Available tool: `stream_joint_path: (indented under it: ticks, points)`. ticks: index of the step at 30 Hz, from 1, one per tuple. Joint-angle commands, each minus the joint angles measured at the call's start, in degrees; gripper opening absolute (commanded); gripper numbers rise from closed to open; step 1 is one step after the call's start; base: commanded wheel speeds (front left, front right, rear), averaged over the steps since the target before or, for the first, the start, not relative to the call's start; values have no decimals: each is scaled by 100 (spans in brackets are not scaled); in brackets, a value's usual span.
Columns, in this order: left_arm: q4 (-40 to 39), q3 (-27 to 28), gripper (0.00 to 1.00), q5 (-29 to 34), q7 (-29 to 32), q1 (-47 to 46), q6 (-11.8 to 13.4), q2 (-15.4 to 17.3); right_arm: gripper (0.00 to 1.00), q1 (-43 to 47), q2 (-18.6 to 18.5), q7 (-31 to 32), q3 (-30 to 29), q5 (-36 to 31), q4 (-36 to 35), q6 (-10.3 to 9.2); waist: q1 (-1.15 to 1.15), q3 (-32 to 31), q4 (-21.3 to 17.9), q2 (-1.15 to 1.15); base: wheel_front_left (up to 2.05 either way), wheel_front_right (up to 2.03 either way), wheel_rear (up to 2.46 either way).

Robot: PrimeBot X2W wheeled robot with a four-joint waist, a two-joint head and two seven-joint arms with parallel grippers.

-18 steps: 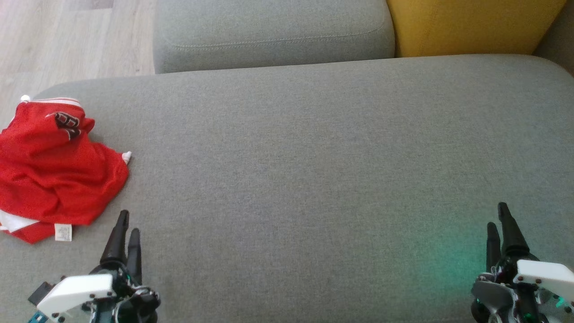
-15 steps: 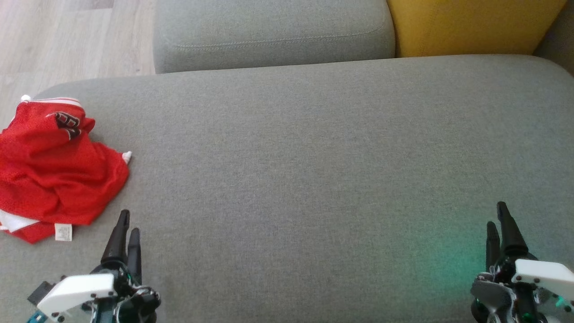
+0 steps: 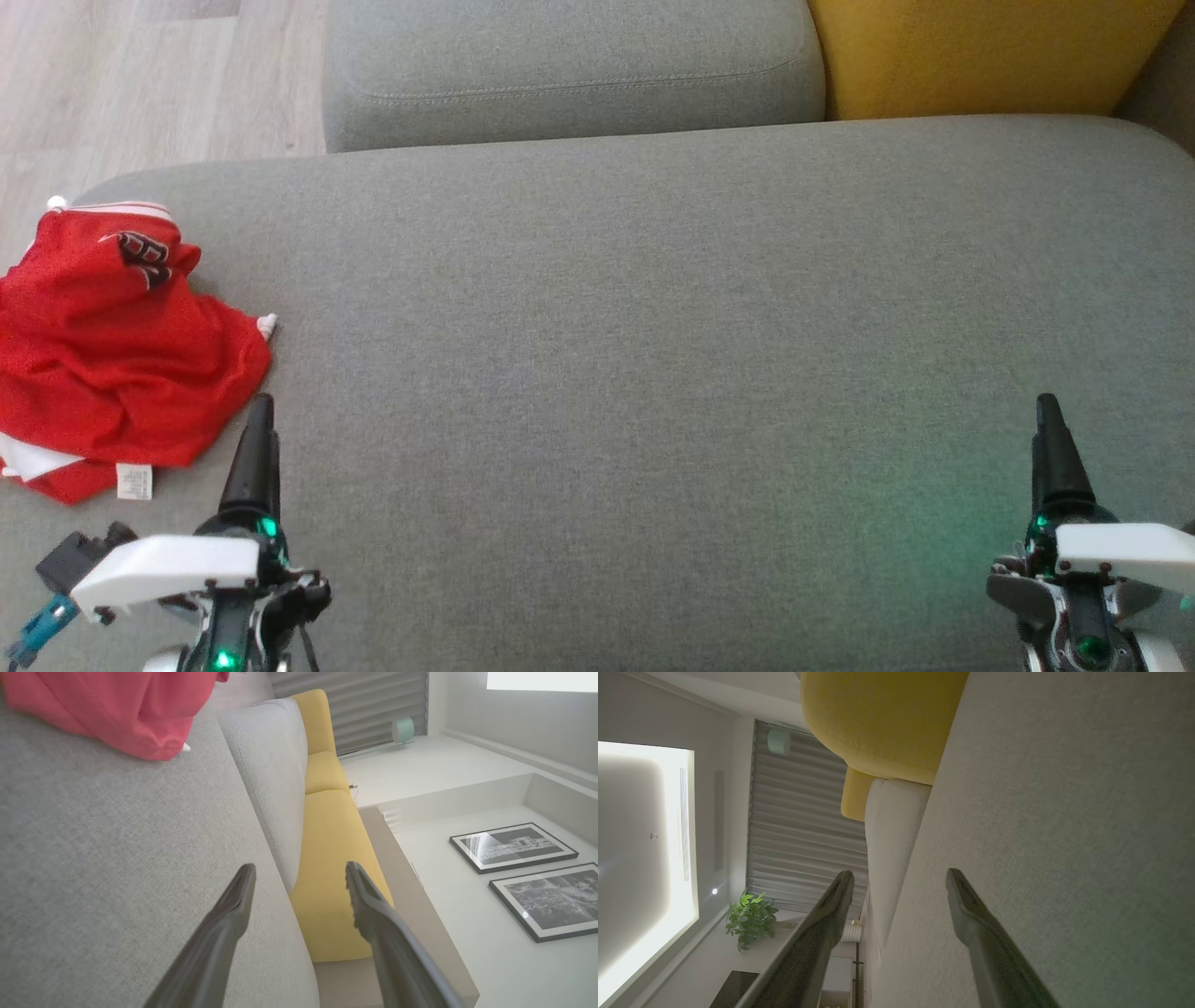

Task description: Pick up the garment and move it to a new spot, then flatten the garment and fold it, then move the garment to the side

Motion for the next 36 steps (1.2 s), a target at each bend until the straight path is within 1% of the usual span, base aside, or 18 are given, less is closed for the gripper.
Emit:
stream_joint_path:
  ticks: [1,19,28,36]
  points:
    - [-263,-5,100,164,-47,-323,-16,69,100,-340,-141,-62,57,-162,-256,12,0,-1,1,0,0,0,0]
    - [-625,-323,100,2000,-349,-347,21,175,100,-284,-240,-265,276,-2128,-702,18,0,-30,-2,0,0,0,0]
    - [-766,-461,100,2715,-483,-347,128,265,100,-263,-253,-395,374,-2821,-775,21,0,-50,6,0,0,0,0]
    - [-821,-668,100,3411,-617,-346,274,395,100,-227,-264,-496,528,-3478,-759,24,0,-80,16,0,0,0,0]
